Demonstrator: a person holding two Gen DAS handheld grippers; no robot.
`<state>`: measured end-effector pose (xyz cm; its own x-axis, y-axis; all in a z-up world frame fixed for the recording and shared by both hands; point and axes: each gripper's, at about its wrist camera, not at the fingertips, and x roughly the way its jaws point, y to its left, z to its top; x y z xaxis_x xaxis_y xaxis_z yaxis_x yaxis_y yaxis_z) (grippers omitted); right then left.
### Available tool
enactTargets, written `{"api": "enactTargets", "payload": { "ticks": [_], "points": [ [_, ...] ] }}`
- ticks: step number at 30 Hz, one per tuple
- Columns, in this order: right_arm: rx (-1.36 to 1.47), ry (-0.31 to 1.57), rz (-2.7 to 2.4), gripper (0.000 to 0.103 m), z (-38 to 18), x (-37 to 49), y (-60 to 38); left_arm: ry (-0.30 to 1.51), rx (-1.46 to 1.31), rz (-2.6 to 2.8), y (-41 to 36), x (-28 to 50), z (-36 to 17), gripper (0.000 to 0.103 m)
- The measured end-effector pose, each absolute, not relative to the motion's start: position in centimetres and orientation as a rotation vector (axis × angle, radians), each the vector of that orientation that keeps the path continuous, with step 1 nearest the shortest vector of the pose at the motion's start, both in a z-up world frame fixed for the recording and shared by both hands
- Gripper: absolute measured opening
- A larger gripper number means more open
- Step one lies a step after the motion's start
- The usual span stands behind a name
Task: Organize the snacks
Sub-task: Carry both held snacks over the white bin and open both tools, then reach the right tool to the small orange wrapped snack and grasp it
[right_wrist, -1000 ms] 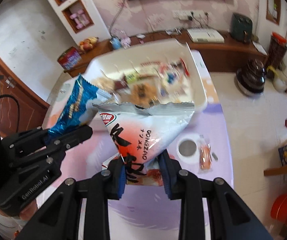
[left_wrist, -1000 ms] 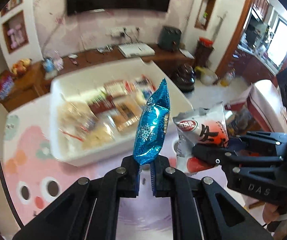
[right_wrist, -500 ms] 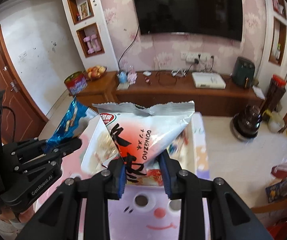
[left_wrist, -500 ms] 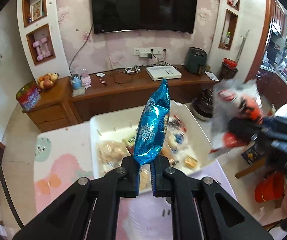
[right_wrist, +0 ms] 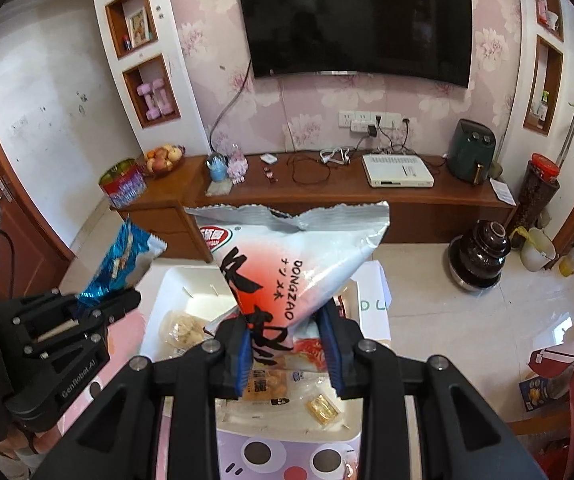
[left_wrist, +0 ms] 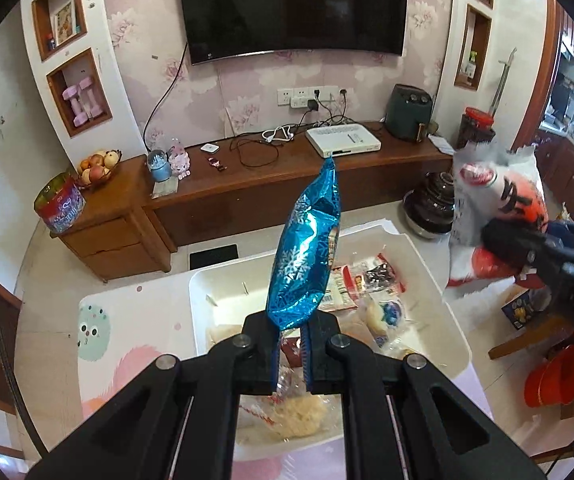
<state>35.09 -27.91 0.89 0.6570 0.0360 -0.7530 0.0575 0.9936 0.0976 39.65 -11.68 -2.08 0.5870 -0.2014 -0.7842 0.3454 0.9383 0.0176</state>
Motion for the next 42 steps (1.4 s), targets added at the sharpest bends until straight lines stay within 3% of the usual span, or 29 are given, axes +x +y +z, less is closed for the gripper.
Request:
{"api": "enactTargets", "payload": {
  "ticks": [7, 9, 10, 11, 12, 17, 42],
  "points": [
    [0.111, 0.950, -0.008, 0.032, -2.6, 37.4, -26.8, 0.960, 0.200, -0.288, -11.9, 42.3, -5.1, 0.009],
    [0.115, 0.984, 0.000, 0.032, -3.7, 38.0, -26.5, 0.991, 0.219, -0.287, -12.1, 42.7, -6.2, 0.030],
    [0.110, 0.997, 0.006, 0.033, -4.2, 38.1, -26.3, 1.000, 0.227, -0.282, -12.1, 42.8, -6.6, 0.055],
    [0.106, 1.004, 0.005, 0.034, -4.4, 38.2, -26.2, 1.013, 0.236, -0.270, -12.0, 42.9, -7.1, 0.088],
    [0.102, 1.006, 0.001, 0.034, -4.6, 38.2, -26.2, 1.015, 0.239, -0.262, -11.9, 42.9, -7.4, 0.097],
    [0.122, 0.989, -0.017, 0.047, -4.6, 37.4, -26.5, 1.004, 0.240, -0.233, -11.1, 42.6, -7.9, 0.098],
    [0.168, 0.924, 0.021, 0.048, 0.1, 28.9, -26.5, 0.901, 0.144, -0.261, -10.5, 33.4, -1.5, 0.098]
  ]
}}
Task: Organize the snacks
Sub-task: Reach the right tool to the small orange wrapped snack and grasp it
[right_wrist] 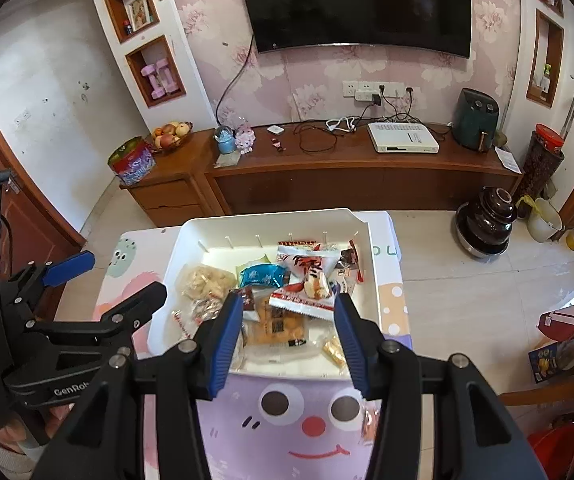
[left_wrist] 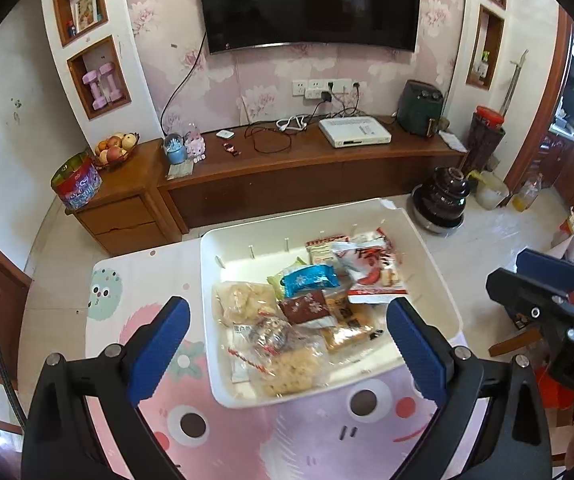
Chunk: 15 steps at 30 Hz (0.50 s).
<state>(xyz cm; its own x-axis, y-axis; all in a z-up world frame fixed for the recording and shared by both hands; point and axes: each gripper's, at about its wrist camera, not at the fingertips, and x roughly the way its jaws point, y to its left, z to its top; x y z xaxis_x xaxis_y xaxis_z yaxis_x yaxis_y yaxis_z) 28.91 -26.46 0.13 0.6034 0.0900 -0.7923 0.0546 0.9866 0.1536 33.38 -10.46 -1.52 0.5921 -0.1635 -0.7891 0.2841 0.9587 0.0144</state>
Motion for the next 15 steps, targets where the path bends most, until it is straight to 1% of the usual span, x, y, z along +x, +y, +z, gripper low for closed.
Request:
{"api": "enactTargets", "payload": {
  "ticks": [3, 7, 15],
  "points": [
    [0.167, 0.909, 0.031, 0.048, 0.9, 27.0, -26.5, 0.882, 0.127, -0.268, -10.4, 31.3, -0.7, 0.098],
    [0.173, 0.894, 0.034, 0.053, 1.1, 24.3, -27.0, 0.878, 0.107, -0.274, -10.1, 28.9, -0.7, 0.098],
    [0.204, 0.918, 0.007, 0.054, -1.4, 20.4, -28.7, 0.860, 0.069, -0.202, -9.1, 25.2, -3.1, 0.098]
  ]
}}
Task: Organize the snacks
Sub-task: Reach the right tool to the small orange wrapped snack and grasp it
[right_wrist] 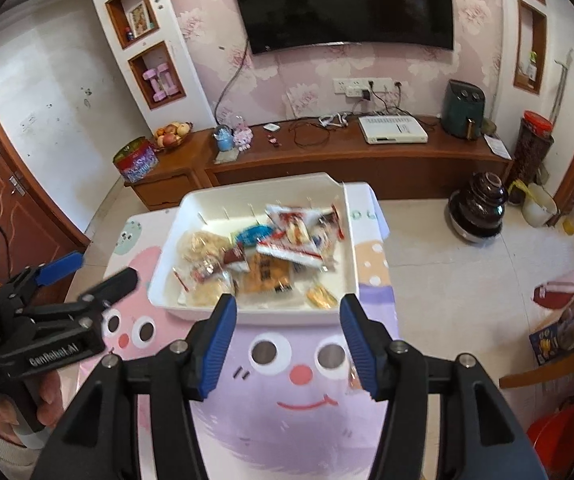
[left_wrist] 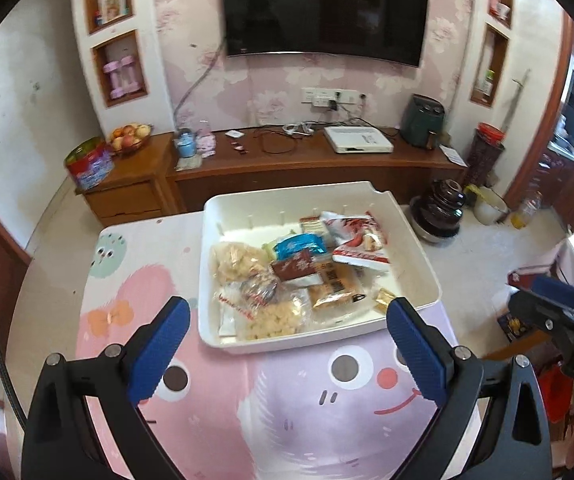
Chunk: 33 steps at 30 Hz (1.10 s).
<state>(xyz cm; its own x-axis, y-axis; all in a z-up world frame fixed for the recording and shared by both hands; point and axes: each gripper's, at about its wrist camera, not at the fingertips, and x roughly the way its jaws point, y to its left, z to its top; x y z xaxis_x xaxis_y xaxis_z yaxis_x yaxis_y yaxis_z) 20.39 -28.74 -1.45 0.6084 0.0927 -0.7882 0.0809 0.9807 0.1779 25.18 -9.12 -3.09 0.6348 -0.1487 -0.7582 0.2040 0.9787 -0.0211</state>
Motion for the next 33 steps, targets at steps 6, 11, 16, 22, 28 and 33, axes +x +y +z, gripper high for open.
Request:
{"api": "enactTargets", "payload": {
  "ticks": [6, 11, 16, 22, 28, 33],
  "points": [
    [0.201, 0.979, -0.045, 0.054, -5.5, 19.0, -29.6, 0.886, 0.039, -0.162, -8.7, 24.3, -6.2, 0.098],
    [0.192, 1.027, -0.074, 0.054, -9.2, 18.4, -30.0, 0.939, 0.035, -0.159, -9.0, 23.7, -9.8, 0.098],
    [0.192, 1.082, -0.097, 0.054, -13.3, 18.9, -30.2, 1.016, 0.021, -0.152, -9.1, 23.9, -14.0, 0.098],
    [0.181, 1.146, -0.108, 0.054, -17.6, 20.0, -30.6, 1.083, 0.007, -0.141, -9.0, 24.2, -18.6, 0.098],
    [0.176, 1.186, -0.126, 0.054, -21.1, 21.4, -31.5, 1.128, -0.012, -0.125, -9.0, 24.8, -22.1, 0.098],
    [0.157, 1.204, -0.128, 0.054, -22.8, 22.7, -31.3, 1.157, -0.023, -0.118, -8.9, 25.4, -24.0, 0.098]
  ]
}}
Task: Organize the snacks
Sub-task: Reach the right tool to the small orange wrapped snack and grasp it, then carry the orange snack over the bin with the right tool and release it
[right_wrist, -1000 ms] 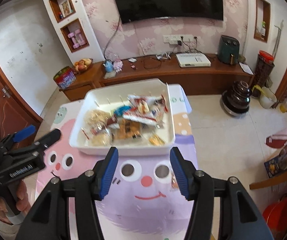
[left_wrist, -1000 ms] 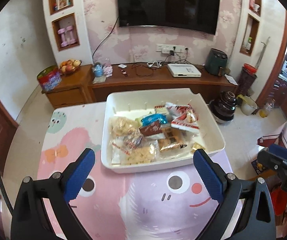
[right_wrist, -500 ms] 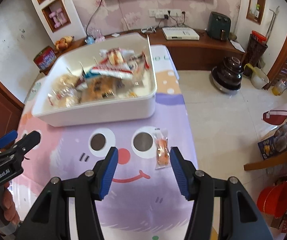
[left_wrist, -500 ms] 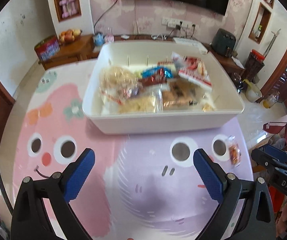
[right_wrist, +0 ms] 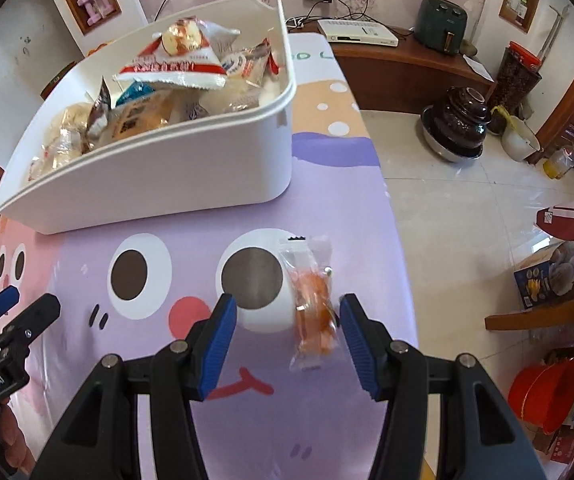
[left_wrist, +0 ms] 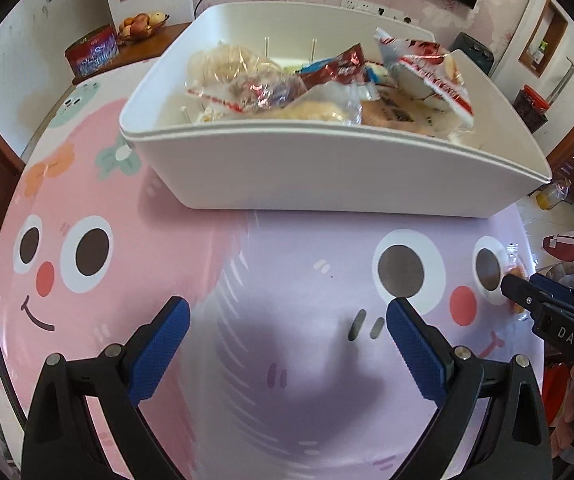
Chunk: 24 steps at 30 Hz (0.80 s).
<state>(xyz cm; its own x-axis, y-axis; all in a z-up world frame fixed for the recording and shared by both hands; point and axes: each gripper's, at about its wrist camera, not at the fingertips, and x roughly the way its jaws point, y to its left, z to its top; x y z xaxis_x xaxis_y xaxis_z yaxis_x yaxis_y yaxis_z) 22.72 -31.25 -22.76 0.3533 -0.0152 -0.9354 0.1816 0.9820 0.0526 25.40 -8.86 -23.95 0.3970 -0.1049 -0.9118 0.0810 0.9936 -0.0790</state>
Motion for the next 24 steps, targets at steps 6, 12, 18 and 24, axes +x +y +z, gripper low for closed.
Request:
{"api": "enactTargets", "payload": {
  "ticks": [6, 12, 18, 24],
  "points": [
    [0.142, 1.223, -0.126, 0.054, -24.1, 23.6, -30.6, 1.167, -0.028, -0.112, -8.5, 26.0, -24.9, 0.098],
    [0.066, 1.189, -0.120, 0.035, -24.3, 23.7, -29.2, 1.180, -0.035, -0.110, -8.1, 26.5, -25.3, 0.098],
    [0.053, 1.193, -0.105, 0.022, -24.1, 23.6, -28.3, 1.179, -0.036, -0.115, -8.1, 26.5, -25.2, 0.098],
    [0.080, 1.215, -0.065, 0.021, -23.9, 22.7, -26.8, 1.178, -0.041, -0.124, -7.8, 26.5, -24.7, 0.098]
  ]
}}
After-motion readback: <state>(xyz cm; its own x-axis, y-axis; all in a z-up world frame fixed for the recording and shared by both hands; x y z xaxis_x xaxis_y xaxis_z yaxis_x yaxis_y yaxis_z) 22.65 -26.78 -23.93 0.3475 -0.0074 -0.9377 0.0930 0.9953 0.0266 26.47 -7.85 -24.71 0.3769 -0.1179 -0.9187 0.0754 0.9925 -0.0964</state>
